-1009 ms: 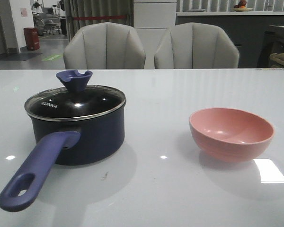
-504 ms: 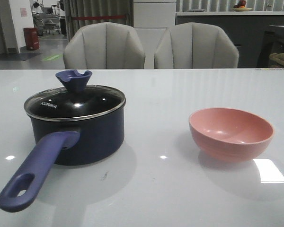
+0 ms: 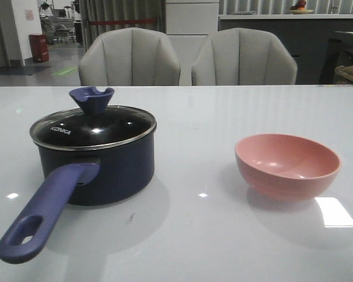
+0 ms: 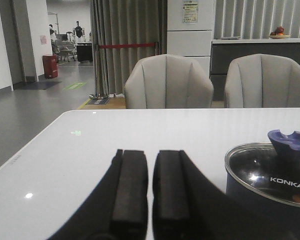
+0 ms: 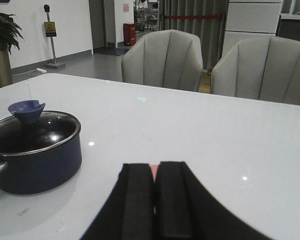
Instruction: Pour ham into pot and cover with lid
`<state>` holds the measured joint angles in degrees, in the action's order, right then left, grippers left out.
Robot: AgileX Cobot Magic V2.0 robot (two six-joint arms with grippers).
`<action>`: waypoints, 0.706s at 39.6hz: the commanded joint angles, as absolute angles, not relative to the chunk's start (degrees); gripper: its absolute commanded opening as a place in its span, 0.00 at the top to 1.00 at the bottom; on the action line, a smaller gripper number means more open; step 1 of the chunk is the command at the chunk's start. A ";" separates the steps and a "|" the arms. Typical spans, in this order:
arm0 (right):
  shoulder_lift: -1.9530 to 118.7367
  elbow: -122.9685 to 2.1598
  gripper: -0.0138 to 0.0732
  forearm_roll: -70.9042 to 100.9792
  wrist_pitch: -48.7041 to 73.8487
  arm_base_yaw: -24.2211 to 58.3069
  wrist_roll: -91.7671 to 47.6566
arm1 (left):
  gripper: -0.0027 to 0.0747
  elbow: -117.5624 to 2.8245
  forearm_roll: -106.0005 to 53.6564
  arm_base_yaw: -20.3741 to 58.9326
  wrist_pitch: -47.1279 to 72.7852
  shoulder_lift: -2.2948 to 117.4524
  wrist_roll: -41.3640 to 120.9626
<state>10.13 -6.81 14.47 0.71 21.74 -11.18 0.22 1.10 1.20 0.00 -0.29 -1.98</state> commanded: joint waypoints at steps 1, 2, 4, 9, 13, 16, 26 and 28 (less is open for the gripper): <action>10.75 -8.46 0.68 14.54 -3.38 21.72 -11.71 | 0.80 1.47 0.59 1.17 -4.36 -1.42 -2.08; 10.75 -8.46 0.68 14.54 -3.38 21.72 -11.71 | 0.80 1.47 0.59 1.17 -4.36 -1.42 -2.08; 10.75 -8.46 0.68 14.54 -3.38 21.72 -11.71 | 0.80 1.47 0.59 1.17 -4.36 -1.42 -2.08; 10.75 -8.46 0.68 14.54 -3.38 21.72 -11.71 | 0.80 1.47 0.59 1.17 -4.36 -1.42 -2.08; 10.75 -8.34 0.68 14.54 -3.39 21.72 -11.71 | 0.80 1.47 0.59 1.17 -4.36 -1.42 -2.08; 10.75 -8.21 0.68 13.33 -3.37 21.37 -11.71 | 0.80 1.47 0.59 1.17 -4.36 -1.42 -2.08; 10.58 -5.11 0.68 2.72 -6.33 11.81 -11.11 | 0.80 1.47 0.59 1.17 -4.36 -1.42 -2.08; 10.20 -3.79 0.68 2.67 -6.72 9.06 -10.35 | 0.80 1.47 0.59 1.17 -4.36 -1.42 -2.08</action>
<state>10.02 -3.86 4.34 -1.15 12.88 -11.05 0.22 1.10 1.20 0.00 -0.29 -1.98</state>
